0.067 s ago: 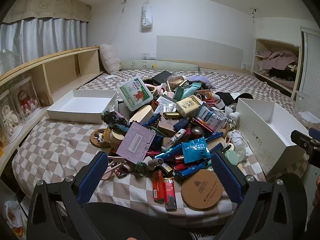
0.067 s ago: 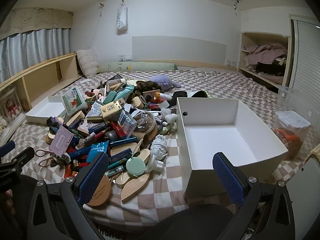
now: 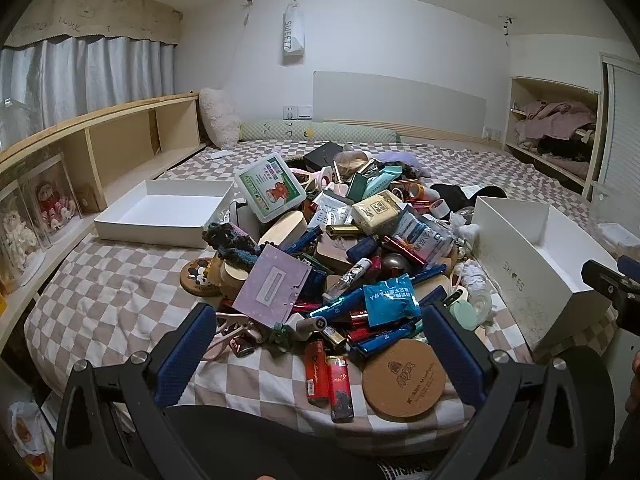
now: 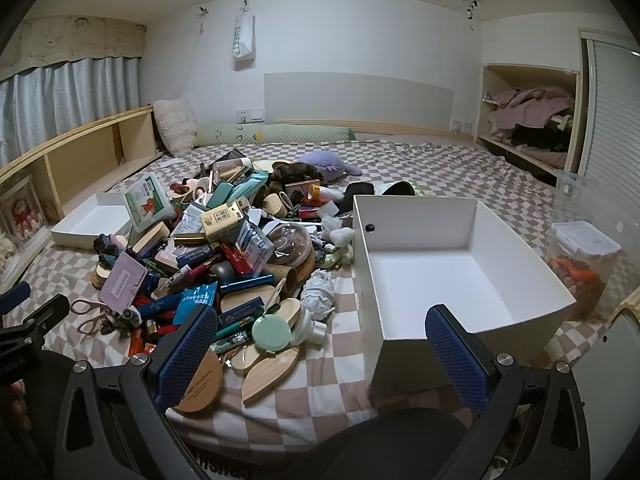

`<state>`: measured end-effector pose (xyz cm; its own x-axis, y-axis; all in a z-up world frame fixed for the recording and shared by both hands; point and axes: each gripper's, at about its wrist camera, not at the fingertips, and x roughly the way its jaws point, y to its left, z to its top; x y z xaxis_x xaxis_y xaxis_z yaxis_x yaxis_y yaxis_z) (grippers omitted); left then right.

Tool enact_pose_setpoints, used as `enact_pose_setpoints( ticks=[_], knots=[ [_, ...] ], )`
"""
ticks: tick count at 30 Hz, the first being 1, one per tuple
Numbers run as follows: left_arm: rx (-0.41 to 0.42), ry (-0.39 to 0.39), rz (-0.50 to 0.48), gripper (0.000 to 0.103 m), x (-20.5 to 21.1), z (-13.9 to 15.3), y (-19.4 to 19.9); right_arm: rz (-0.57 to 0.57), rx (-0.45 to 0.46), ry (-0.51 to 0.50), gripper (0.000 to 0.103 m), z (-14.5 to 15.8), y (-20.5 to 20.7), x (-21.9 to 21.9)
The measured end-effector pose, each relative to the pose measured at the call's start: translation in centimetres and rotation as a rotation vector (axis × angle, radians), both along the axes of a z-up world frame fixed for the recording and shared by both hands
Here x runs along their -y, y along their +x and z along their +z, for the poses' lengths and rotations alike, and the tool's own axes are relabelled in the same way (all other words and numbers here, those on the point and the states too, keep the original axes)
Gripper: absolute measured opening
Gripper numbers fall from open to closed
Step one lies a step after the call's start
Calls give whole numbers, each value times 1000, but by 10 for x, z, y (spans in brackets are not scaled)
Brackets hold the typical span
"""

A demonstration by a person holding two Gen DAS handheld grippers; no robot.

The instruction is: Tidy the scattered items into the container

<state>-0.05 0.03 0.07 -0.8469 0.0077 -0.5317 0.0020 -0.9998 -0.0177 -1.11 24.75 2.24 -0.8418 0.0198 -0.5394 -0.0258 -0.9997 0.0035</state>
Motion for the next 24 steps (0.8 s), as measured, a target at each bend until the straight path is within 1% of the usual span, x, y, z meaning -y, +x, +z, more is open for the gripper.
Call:
enact_pose_setpoints(
  ticks=[9, 15, 17, 24],
  knots=[
    [6, 9, 9, 103, -1, 2, -2, 2, 0, 7, 103, 4, -1, 1],
    [11, 16, 14, 103, -2, 4, -4, 0, -3, 8, 103, 2, -2, -1],
    [1, 18, 11, 103, 0, 0, -1, -2, -2, 11, 103, 2, -1, 0],
    [4, 20, 13, 103, 5, -1, -4, -7, 4, 11, 103, 1, -3, 0]
  ],
)
